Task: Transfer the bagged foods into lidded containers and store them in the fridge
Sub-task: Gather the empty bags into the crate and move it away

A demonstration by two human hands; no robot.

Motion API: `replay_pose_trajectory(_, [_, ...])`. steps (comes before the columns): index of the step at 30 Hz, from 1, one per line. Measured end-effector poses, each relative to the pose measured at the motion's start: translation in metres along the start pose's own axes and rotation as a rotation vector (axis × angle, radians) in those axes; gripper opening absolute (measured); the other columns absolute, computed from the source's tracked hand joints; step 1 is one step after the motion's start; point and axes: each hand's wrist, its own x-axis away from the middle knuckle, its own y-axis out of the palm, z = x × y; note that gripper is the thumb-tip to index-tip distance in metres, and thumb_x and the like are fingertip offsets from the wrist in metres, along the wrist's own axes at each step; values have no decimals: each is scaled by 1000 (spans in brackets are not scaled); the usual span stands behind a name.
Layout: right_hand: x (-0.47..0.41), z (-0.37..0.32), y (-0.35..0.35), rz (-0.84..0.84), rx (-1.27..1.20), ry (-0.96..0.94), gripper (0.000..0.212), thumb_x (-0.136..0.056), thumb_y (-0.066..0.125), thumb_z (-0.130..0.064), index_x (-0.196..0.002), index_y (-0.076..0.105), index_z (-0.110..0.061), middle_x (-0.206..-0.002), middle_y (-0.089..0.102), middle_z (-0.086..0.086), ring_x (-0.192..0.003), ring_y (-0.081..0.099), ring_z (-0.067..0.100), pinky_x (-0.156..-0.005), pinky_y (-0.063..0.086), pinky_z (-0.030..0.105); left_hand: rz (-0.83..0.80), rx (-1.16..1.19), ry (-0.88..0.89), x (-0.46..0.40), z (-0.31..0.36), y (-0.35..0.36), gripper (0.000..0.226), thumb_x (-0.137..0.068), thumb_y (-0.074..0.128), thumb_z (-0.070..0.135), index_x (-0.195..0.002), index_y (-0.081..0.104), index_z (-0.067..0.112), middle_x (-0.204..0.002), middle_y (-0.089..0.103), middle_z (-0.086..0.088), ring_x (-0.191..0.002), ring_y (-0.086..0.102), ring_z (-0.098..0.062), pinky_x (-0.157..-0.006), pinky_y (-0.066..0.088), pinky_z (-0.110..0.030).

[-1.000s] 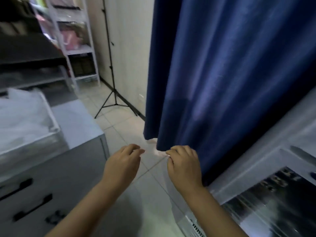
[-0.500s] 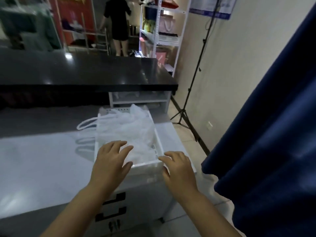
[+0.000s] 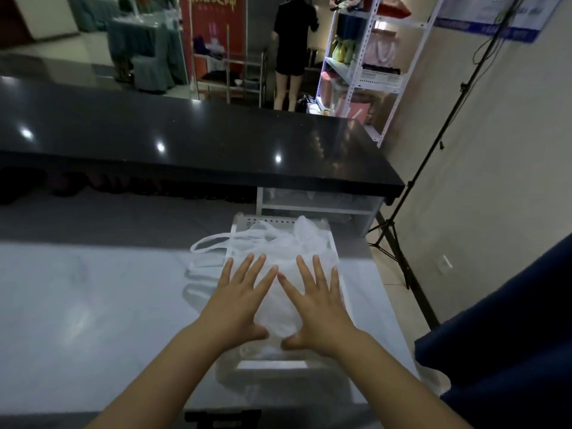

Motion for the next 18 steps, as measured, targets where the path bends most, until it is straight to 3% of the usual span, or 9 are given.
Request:
replay_pose_trajectory(3, [-26, 12, 4, -31, -30, -22, 122, -65, 64, -69, -137, -30, -41, -138, -52, 2, -126, -49, 29, -109, -17, 59, -41, 22, -40, -17, -5, -2, 113, -71, 63, 59, -146, -16, 29, -153, -25, -1, -141, -22, -21, -114, -15, -44])
replay_pose_trajectory(6, [-50, 26, 6, -96, -140, -28, 115, -68, 67, -63, -142, -19, -44, -143, -47, -1, -140, -26, 29, -115, 1, 53, -42, 4, -40, -37, -12, -4, 116, -69, 67, 57, -147, -14, 27, -156, -17, -4, -142, -19, -20, -113, -16, -42])
replay_pose_trajectory(10, [-76, 42, 2, -148, -94, -118, 78, -82, 60, -48, -145, 15, -38, -158, 0, 4, -136, 22, 31, -110, 23, 48, -64, -106, -22, -74, -20, -7, 117, -68, 68, 56, -147, -15, 27, -156, -17, -7, -142, -20, -24, -110, -19, -45])
replay_pose_trajectory(13, [-90, 50, 3, -92, -127, -169, 62, -88, 55, -28, -142, 25, -28, -142, 39, 7, -121, 43, 28, -100, 36, 40, -125, -160, -20, -101, -22, -7, 117, -68, 68, 55, -146, -15, 27, -155, -21, -7, -141, -23, -25, -112, -16, -51])
replay_pose_trajectory(16, [-102, 56, 1, -66, -192, -147, 61, -92, 48, -21, -145, 16, -18, -131, 50, 12, -111, 54, 29, -91, 43, 38, -235, -95, -57, -123, -27, -1, 123, -65, 73, 53, -145, -17, 30, -154, -25, -6, -142, -17, -26, -114, -6, -53])
replay_pose_trajectory(18, [-108, 57, -2, -41, -178, -138, 64, -94, 43, -18, -148, 7, -14, -134, 47, 15, -111, 53, 30, -92, 41, 37, -307, -14, -107, -133, -30, 7, 126, -62, 77, 49, -145, -16, 31, -154, -23, -5, -144, 1, -28, -115, 10, -49])
